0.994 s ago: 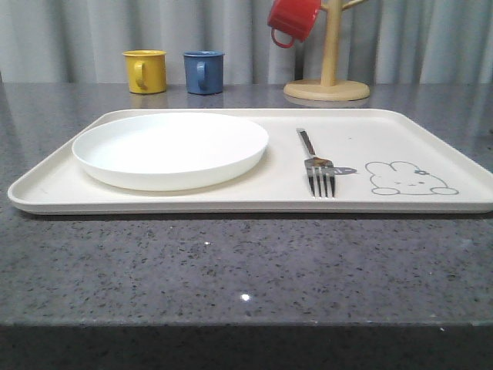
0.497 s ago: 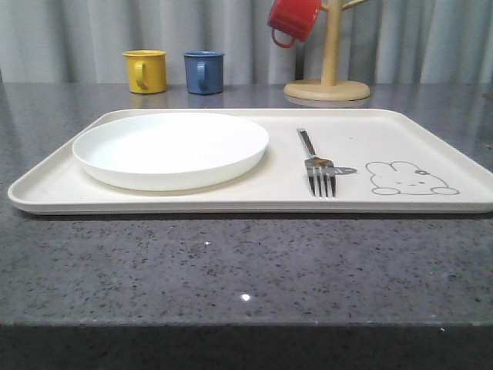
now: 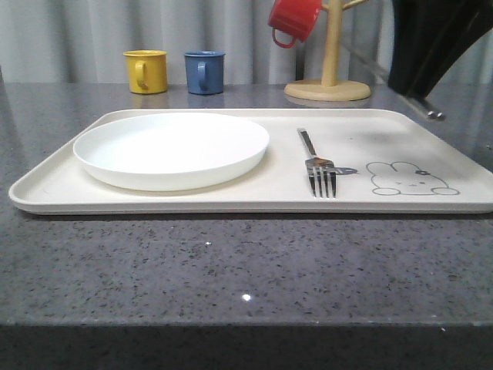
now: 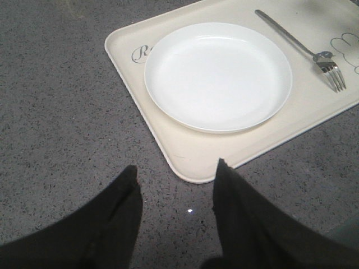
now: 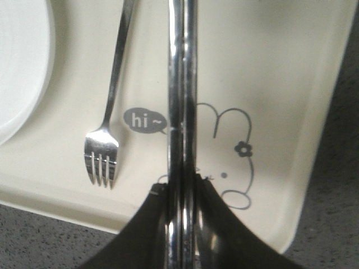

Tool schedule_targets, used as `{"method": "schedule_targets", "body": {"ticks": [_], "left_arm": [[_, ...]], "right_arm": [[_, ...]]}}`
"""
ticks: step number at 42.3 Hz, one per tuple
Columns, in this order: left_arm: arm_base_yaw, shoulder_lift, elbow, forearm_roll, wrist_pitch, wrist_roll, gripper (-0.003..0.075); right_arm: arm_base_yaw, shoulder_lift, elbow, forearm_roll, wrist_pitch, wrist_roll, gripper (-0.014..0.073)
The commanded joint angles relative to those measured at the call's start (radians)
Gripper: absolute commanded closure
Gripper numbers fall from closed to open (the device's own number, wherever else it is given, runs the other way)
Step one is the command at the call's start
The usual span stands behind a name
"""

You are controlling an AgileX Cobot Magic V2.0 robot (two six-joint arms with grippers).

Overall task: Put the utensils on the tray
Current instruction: 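Place the chopsticks on the tray next to the fork and release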

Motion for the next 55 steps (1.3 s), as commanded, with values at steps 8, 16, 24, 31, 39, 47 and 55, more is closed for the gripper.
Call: {"method": "schedule_targets", "body": {"ticks": [8, 16, 24, 31, 39, 47, 55], "left_arm": [[-0.007, 0.0, -0.025, -0.01, -0.075, -0.01, 0.0418], [-0.007, 0.0, -0.025, -0.01, -0.075, -0.01, 0.0418], [-0.007, 0.0, -0.025, -0.01, -0.075, -0.01, 0.0418], [-0.007, 0.0, -0.025, -0.01, -0.075, -0.01, 0.0418], [-0.007, 0.0, -0.025, -0.01, -0.075, -0.01, 0.0418], [-0.007, 0.0, -0.025, -0.01, -0.075, -0.01, 0.0418], [-0.007, 0.0, -0.025, -0.01, -0.075, -0.01, 0.0418]], "right_arm": [[0.038, 0.072, -0.03, -0.008, -0.02, 0.165, 0.0503], [0.038, 0.1, -0.03, -0.006, -0.072, 0.19, 0.0503], [0.038, 0.134, -0.03, -0.004, -0.054, 0.19, 0.0503], [0.038, 0.139, -0.03, -0.001, -0.014, 0.19, 0.044], [0.038, 0.139, -0.038, -0.01, -0.004, 0.185, 0.0284], [0.038, 0.084, -0.085, -0.017, 0.007, 0.071, 0.0282], [-0.024, -0.043, -0.087, -0.177, 0.074, 0.015, 0.0282]]}}
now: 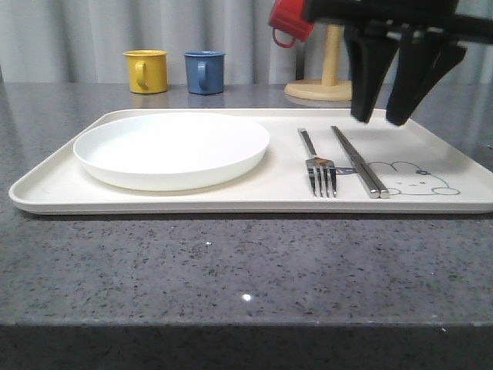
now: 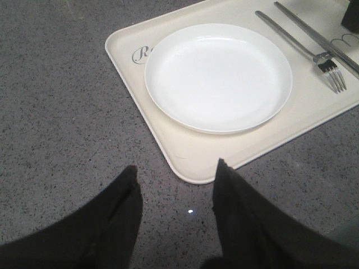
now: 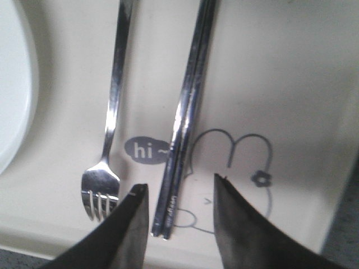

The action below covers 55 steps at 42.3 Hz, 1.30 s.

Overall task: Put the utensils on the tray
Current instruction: 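Place the chopsticks on the tray next to the fork and release, then move the right gripper back and grasp the silver spoon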

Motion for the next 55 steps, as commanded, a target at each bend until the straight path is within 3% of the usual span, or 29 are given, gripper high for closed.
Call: {"method": "schedule_targets", "body": {"ticks": [1, 6, 15, 29, 38, 55], "left_arm": [[-0.007, 0.0, -0.025, -0.01, -0.072, -0.01, 0.0418], [-0.007, 0.0, -0.025, -0.01, -0.07, -0.01, 0.0418], [-0.007, 0.0, -0.025, -0.01, -0.07, -0.01, 0.0418], [-0.007, 0.0, -0.021, -0.01, -0.072, -0.01, 0.0418], [-0.007, 0.0, -0.014, -0.01, -0.076, -0.01, 0.0418], [-0.007, 0.0, -0.014, -0.01, -0.09, -0.01, 0.0418]], "right_arm": [[-0.059, -0.116, -0.034, -0.128, 0.092, -0.027, 0.0282], [-0.15, -0.179, -0.03, -0.228, 0.121, -0.062, 0.0282], [-0.346, -0.198, -0.029, -0.23, 0.121, -0.19, 0.0284], [-0.63, -0.114, -0.027, -0.069, 0.121, -0.473, 0.0284], [-0.67, -0.037, -0.019, -0.016, 0.12, -0.561, 0.0284], [-0.67, 0.097, -0.019, -0.061, 0.116, -0.564, 0.0284]]}}
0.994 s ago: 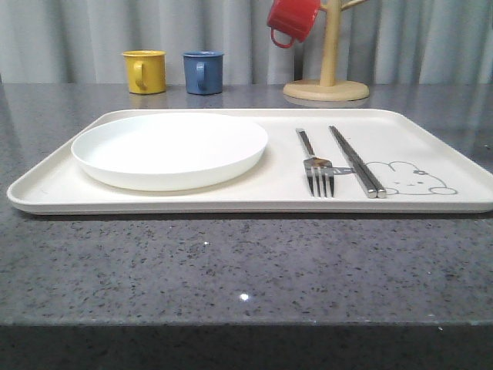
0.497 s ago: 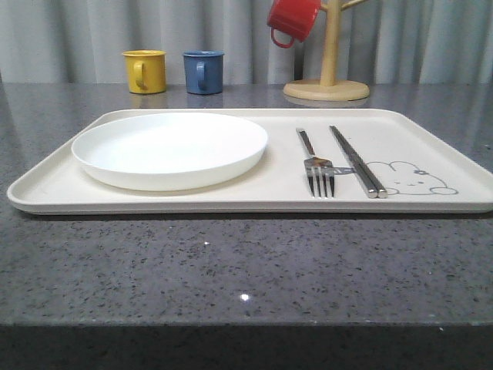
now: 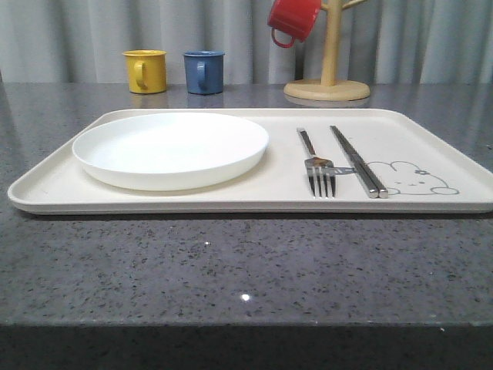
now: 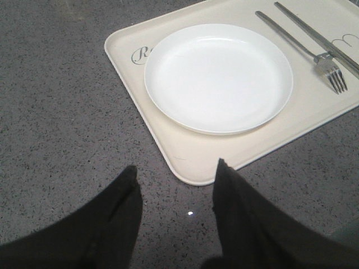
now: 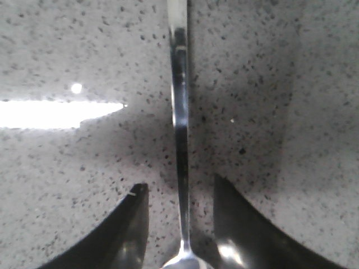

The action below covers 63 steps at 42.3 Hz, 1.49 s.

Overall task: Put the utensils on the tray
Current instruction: 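Move the right gripper back and grasp the silver spoon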

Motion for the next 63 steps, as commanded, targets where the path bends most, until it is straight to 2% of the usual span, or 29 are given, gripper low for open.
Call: {"method": "schedule_targets", "body": {"ticks": [1, 20, 30, 63], "left_arm": [[-0.007, 0.0, -0.027, -0.01, -0.076, -0.01, 0.0418], [-0.007, 0.0, -0.027, -0.01, -0.092, -0.01, 0.0418], [-0.007, 0.0, -0.027, -0.01, -0.094, -0.01, 0.0418], [-0.007, 0.0, -0.027, -0.01, -0.094, -0.01, 0.0418]], "right_arm": [[-0.005, -0.026, -0.021, -0.013, 0.107, -0.015, 0.0284], [-0.005, -0.004, -0.021, -0.013, 0.106, -0.015, 0.0286], [-0.005, -0.004, -0.021, -0.013, 0.106, -0.015, 0.0392], [-0.004, 0.004, -0.021, -0.001, 0.108, -0.014, 0.0392]]}}
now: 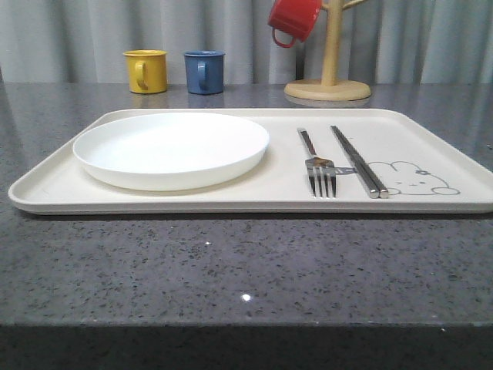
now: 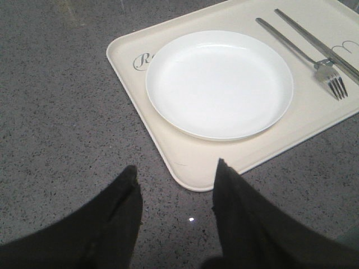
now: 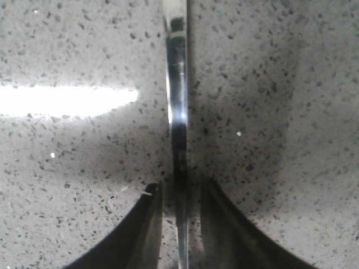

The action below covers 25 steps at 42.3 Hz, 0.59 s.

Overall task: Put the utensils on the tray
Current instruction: 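Move the right gripper back and grasp the silver spoon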

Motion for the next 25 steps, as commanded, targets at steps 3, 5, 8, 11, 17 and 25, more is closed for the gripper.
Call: {"method": "schedule_targets", "body": {"ticks": [3, 5, 8, 11, 17, 25], "left_arm": [[-0.007, 0.0, -0.027, -0.01, -0.077, -0.01, 0.0418], [-0.007, 0.0, -0.027, -0.01, -0.077, -0.01, 0.0418], [-0.007, 0.0, -0.027, -0.01, -0.077, -0.01, 0.0418], [-0.007, 0.0, -0.027, -0.01, -0.077, -0.01, 0.0418], [-0.007, 0.0, -0.027, -0.01, -0.077, -0.01, 0.0418], [-0.007, 0.0, -0.027, -0.01, -0.078, -0.01, 0.0418]], "right_arm": [[-0.004, -0.027, -0.021, 0.011, 0.116, -0.006, 0.0403], [-0.004, -0.023, -0.021, 0.011, 0.116, -0.005, 0.0433], [-0.004, -0.024, -0.021, 0.011, 0.116, -0.005, 0.0487], [-0.004, -0.025, -0.022, 0.011, 0.116, -0.004, 0.0532], [-0.004, -0.032, -0.023, 0.014, 0.116, -0.001, 0.0558], [0.001, -0.078, -0.025, 0.071, 0.116, 0.0, 0.0558]]}}
